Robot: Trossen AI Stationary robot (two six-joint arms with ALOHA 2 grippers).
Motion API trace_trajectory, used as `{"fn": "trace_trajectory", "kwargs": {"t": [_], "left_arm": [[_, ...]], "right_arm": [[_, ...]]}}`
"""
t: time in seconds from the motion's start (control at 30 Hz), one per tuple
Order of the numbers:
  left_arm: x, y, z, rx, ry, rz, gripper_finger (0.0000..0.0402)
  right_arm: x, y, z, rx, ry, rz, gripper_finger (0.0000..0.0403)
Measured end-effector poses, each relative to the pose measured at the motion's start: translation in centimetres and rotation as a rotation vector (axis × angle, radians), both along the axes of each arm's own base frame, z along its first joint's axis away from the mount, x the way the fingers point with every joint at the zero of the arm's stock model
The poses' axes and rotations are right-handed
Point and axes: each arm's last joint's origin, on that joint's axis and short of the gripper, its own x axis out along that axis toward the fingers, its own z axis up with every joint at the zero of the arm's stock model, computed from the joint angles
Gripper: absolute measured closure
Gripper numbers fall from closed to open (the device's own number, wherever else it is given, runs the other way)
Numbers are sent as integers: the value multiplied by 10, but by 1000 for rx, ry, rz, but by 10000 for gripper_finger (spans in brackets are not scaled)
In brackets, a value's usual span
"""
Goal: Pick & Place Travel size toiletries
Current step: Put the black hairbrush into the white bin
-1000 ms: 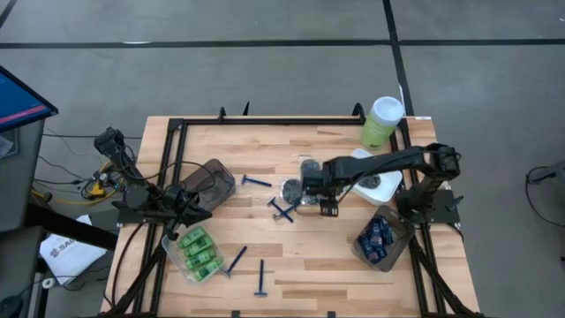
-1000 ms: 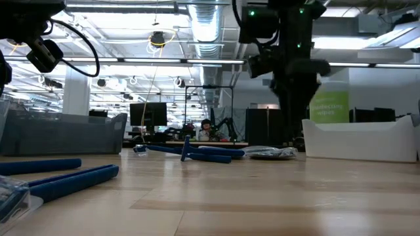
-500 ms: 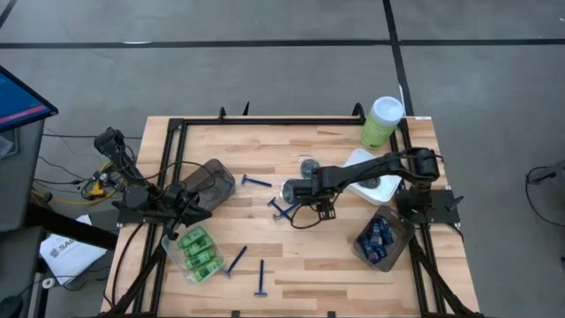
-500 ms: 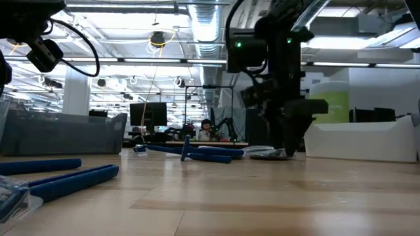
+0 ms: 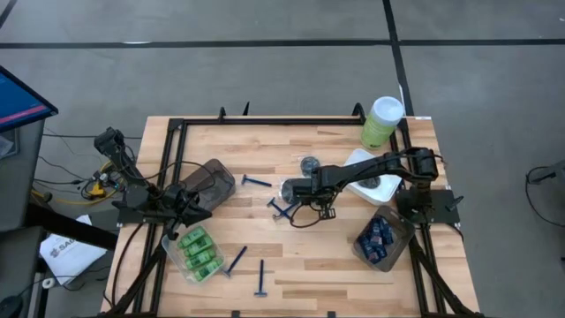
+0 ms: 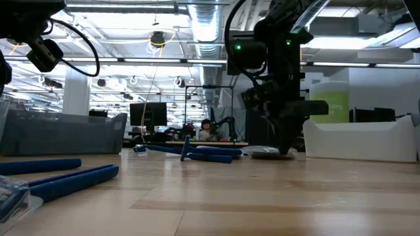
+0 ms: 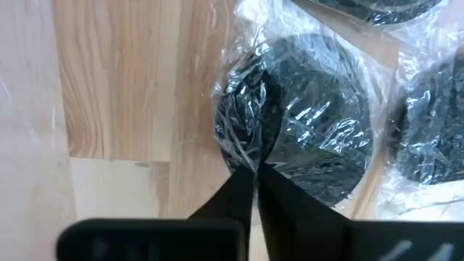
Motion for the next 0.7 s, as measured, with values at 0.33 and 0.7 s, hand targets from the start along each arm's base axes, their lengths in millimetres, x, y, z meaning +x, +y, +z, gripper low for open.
{"fn": "trace_trajectory", "kwargs": {"t": [0.33,0.7], "left_arm": [[0,0,0,-3,-3,0,400],[0,0,1,-5,-5,0,400]], "right_arm": [[-5,-1,23,33,-67,-5,396],[-38,-28,110,48,-373,-229,401]]}}
